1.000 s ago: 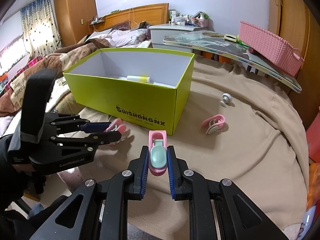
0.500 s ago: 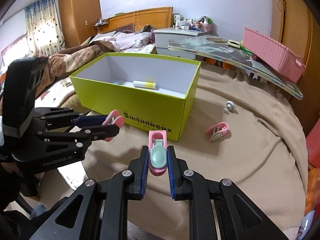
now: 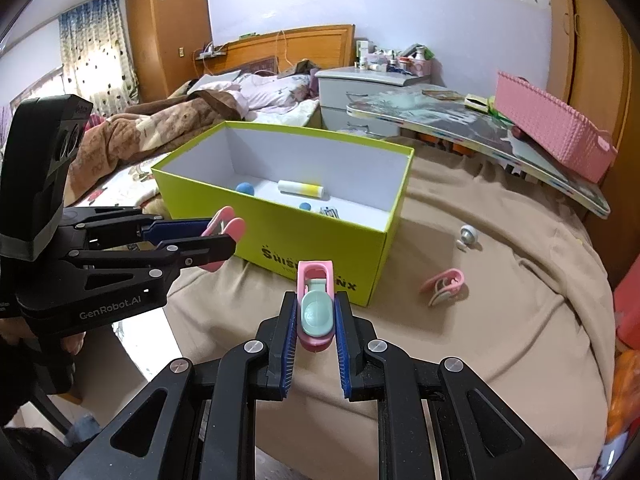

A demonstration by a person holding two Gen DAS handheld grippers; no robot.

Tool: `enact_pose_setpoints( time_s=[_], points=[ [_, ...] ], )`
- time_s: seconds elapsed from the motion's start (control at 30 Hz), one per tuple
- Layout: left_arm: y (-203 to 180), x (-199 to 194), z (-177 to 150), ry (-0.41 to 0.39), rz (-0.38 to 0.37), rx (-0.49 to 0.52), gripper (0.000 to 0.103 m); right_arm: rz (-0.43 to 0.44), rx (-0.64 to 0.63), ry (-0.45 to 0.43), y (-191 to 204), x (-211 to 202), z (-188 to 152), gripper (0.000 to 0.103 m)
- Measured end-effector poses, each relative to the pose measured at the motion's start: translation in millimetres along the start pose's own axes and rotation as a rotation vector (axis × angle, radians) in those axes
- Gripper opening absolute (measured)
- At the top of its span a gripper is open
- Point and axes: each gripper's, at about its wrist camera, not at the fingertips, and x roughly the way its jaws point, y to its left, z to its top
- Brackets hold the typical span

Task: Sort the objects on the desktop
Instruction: 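Carry both pink clips over the lime-green box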

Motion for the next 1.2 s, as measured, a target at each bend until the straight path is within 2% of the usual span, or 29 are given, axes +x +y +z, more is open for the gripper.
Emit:
enact_pose_setpoints(
  time_s=[1.2],
  points=[
    [39,-30,35,-0.089,0.094,-0.069,0.025,0.051,-0.072,-0.048,32,16,53,0.018]
  ],
)
